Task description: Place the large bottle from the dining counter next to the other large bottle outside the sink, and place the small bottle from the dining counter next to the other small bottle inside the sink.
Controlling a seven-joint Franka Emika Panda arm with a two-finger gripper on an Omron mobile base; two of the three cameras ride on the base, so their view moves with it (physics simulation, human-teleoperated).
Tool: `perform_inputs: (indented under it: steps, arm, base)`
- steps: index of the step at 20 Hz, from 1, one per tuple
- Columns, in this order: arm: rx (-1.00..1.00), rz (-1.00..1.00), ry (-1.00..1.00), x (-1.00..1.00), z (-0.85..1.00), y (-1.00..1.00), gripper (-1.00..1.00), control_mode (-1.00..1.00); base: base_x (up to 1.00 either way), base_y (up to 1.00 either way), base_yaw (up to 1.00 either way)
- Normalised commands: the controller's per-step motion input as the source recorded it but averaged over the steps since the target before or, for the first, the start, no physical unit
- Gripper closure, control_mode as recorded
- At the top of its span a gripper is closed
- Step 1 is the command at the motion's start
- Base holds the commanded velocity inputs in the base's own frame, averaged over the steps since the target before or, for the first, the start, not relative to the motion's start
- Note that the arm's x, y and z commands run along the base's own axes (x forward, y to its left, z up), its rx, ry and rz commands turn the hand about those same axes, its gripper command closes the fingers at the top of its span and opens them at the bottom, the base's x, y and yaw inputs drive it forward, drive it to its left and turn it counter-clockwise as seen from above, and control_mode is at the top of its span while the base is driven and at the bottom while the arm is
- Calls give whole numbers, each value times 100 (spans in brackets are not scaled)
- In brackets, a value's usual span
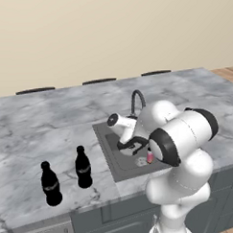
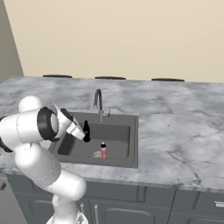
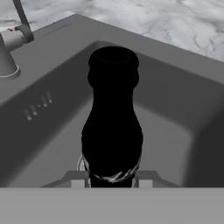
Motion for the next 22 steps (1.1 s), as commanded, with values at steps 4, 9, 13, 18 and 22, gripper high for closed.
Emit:
perform_inputs:
  steps: [4, 9, 13, 18, 22]
  arm:
    - [-2, 0, 0, 0, -21, 0, 100, -100]
    - [-1, 0, 0, 3, -20, 0, 100, -100]
    - [-1, 0, 0, 1, -23, 0, 100, -100]
    - [0, -1, 0, 11, -25, 0, 100, -100]
    - [0, -4, 0, 27, -28, 0, 100, -100]
  base:
    - [0, 0, 0]
    - [0, 0, 0]
    - [0, 0, 0]
    - [0, 0, 0]
    - [0, 0, 0]
